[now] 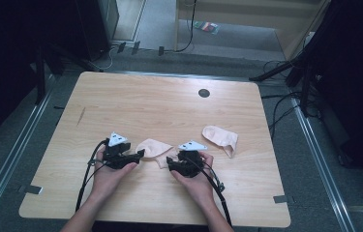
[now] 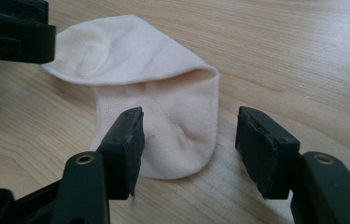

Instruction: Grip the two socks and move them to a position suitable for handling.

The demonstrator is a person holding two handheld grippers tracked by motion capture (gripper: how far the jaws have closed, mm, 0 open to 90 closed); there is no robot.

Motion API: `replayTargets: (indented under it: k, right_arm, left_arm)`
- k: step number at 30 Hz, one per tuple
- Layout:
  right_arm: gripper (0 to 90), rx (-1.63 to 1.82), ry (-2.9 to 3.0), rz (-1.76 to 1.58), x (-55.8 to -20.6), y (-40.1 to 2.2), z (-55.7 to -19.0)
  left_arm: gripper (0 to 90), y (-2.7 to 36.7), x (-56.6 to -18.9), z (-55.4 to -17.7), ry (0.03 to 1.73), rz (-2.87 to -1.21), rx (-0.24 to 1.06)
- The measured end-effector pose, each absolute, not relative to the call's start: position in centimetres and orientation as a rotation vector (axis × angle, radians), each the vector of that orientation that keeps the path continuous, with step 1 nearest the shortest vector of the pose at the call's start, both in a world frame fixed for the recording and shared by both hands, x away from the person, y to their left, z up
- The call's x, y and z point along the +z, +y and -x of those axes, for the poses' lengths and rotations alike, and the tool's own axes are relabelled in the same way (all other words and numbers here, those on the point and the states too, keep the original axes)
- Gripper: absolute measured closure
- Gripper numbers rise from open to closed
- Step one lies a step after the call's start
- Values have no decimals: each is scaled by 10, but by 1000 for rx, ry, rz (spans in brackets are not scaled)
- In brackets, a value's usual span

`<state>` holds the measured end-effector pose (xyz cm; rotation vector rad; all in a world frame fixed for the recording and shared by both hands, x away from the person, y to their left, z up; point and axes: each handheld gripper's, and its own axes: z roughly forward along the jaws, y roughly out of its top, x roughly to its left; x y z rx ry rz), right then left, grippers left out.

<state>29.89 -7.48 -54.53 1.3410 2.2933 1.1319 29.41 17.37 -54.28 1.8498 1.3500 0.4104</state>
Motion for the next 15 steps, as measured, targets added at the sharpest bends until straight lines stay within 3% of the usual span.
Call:
replayTargets:
  k: [6,8,10,13,15]
  right_arm:
    - [573,1100,2280,-1312,-546,-72,-294]
    - [638,1086,2269,-1302,-546,-71,-293]
    - [711,1076,2265,-1301,-546,-71,-292]
    - [845,1090,2257,-1333,-546,-76,-293]
    - [889,1110,2262,-1335,-547,-80,-293]
  left_arm:
    - [626,168,-548,-296,1379,-1880,430]
    - [790,169,-548,-296,1367,-1892,414]
    - [877,170,-548,-297,1364,-1887,378]
    - [900,172,-547,-296,1337,-1894,370]
    - [900,173,-546,-295,1321,-1891,367]
